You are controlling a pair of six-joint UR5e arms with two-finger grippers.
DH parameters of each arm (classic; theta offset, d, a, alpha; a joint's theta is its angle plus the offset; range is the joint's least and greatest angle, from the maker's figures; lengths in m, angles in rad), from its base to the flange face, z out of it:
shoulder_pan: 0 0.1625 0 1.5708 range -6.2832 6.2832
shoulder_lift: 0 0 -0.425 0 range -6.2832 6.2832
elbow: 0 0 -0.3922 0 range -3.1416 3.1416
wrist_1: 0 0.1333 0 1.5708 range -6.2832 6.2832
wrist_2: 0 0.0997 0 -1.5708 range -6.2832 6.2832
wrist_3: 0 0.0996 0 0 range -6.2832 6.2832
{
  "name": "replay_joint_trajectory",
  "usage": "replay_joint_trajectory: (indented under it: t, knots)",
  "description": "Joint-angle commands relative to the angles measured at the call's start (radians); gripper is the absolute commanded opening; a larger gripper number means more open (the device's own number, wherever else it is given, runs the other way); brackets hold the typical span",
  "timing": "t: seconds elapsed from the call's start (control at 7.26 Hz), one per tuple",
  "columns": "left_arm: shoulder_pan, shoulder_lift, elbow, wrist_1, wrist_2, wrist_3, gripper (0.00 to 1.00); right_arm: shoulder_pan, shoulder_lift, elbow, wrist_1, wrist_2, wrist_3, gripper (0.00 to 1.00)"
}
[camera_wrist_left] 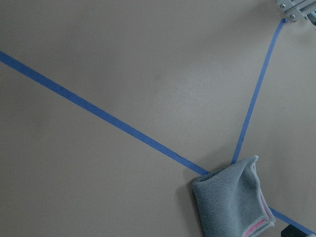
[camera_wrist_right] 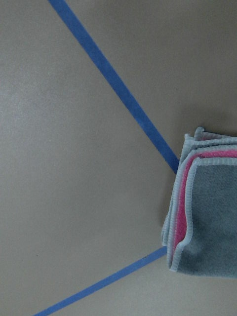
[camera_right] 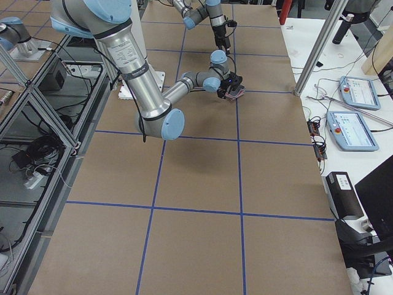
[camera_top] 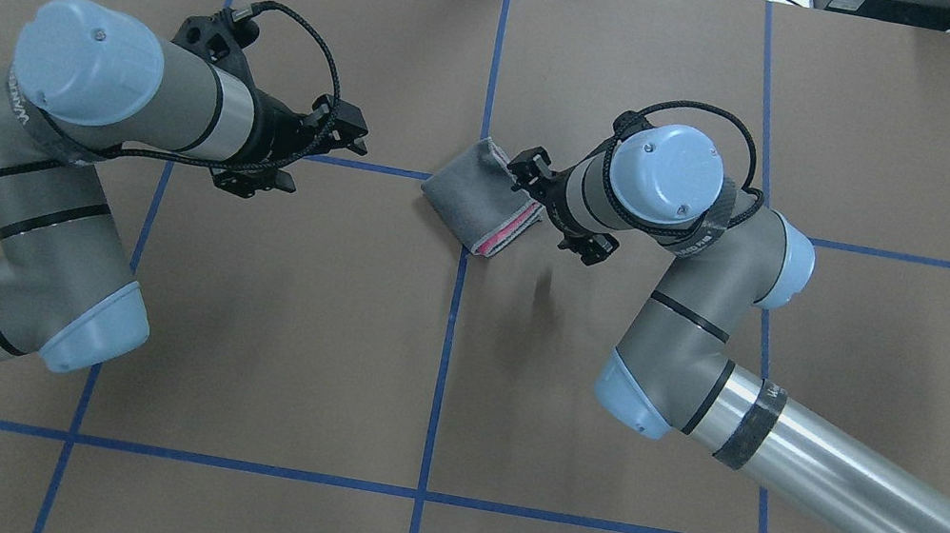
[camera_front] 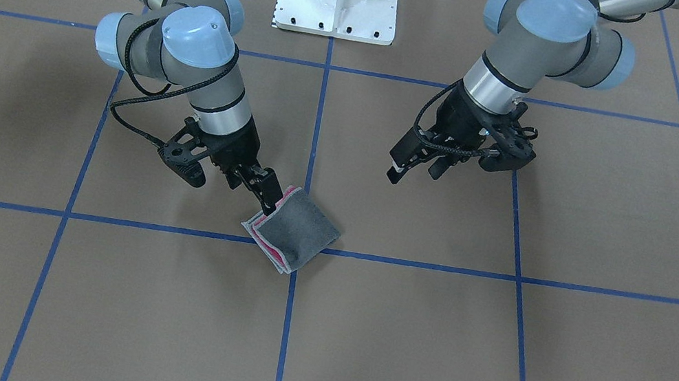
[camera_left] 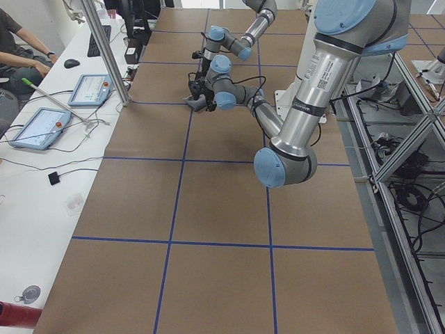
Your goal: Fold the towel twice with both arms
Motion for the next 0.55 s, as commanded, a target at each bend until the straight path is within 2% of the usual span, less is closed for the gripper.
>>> replay_joint_trajectory:
  t: [0.0,0.14,0.41]
  knots:
    - [0.027,-0.019,0.025,0.001,0.003,-0.01,1.0,0.023,-0.028,0.034,-0.007,0.005,0.004,0.98]
    - [0.045,-0.054,0.069,0.001,0.009,-0.01,1.0,0.023,-0.063,0.067,-0.007,0.007,0.004,0.98]
    - [0.048,-0.077,0.102,0.001,0.008,-0.01,1.0,0.02,-0.06,0.052,-0.006,0.001,0.009,0.95]
